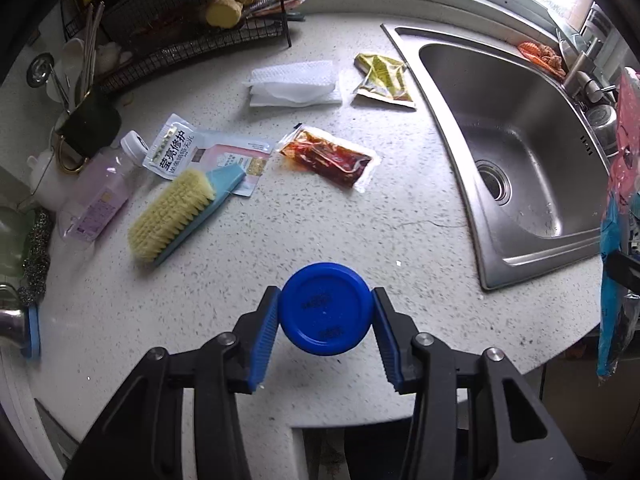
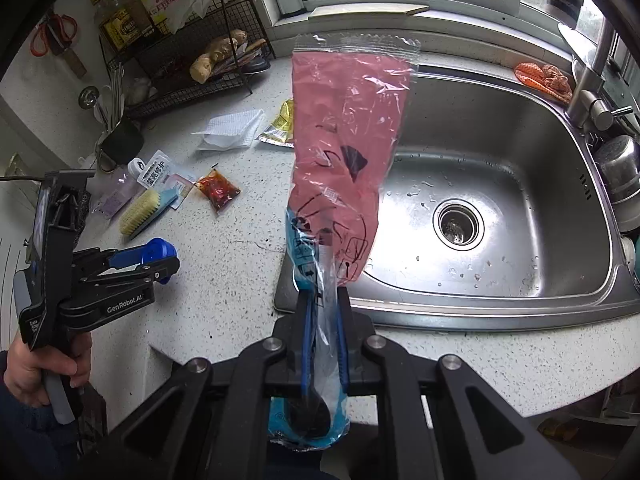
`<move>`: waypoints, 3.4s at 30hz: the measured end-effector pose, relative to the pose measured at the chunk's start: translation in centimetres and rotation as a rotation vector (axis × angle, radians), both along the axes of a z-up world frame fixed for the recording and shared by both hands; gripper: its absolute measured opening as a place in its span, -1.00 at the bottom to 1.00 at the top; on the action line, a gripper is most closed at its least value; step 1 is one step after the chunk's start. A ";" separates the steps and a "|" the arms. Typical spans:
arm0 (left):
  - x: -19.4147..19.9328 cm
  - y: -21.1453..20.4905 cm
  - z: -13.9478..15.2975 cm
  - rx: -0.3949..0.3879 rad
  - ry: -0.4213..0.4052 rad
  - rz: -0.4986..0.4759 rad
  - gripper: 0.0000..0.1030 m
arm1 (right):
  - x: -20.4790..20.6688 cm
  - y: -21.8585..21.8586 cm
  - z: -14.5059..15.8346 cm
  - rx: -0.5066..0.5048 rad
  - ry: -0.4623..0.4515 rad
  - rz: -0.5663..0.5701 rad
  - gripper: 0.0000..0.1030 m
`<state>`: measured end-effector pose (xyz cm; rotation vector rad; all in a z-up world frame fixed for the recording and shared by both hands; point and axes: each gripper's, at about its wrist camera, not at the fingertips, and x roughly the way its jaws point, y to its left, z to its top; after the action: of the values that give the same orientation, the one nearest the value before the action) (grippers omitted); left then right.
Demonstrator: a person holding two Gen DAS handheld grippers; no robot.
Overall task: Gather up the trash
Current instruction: 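Carry the blue lid and pink bag down toward the red bin, then open the left gripper over the red bin to drop the blue lid, then open the right gripper over the red bin to drop the pink bag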
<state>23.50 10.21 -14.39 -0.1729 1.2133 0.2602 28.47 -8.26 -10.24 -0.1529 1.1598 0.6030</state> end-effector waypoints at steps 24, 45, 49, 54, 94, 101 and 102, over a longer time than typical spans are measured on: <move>-13.2 -21.8 4.6 -0.050 -0.086 -0.078 -0.17 | -12.1 -13.9 -0.2 0.071 0.025 0.124 -0.82; -11.5 -22.4 -25.1 -0.155 0.098 -0.161 -0.17 | -12.9 -10.6 -21.1 -0.013 0.198 0.053 -0.81; -9.8 -23.0 -33.1 -0.129 0.129 -0.178 -0.17 | -12.0 -10.2 -28.2 0.000 0.185 0.065 -0.81; -8.5 -23.4 -39.3 -0.120 0.149 -0.192 -0.17 | -10.8 -10.0 -34.6 -0.025 0.203 0.043 -0.81; -12.7 -15.4 -36.9 -0.076 0.121 -0.055 0.99 | -11.0 -8.0 -39.7 -0.058 0.221 0.083 -0.81; -12.9 -14.3 -37.7 -0.071 0.130 -0.051 0.99 | -10.6 -7.1 -41.1 -0.104 0.223 0.099 -0.79; -12.9 -14.2 -37.9 -0.067 0.133 -0.053 0.99 | -10.6 -6.8 -41.1 -0.107 0.213 0.101 -0.76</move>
<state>10.59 -3.98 -52.25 -0.1838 1.3576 0.1873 17.90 -15.10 -51.32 -0.2442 1.3976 0.6577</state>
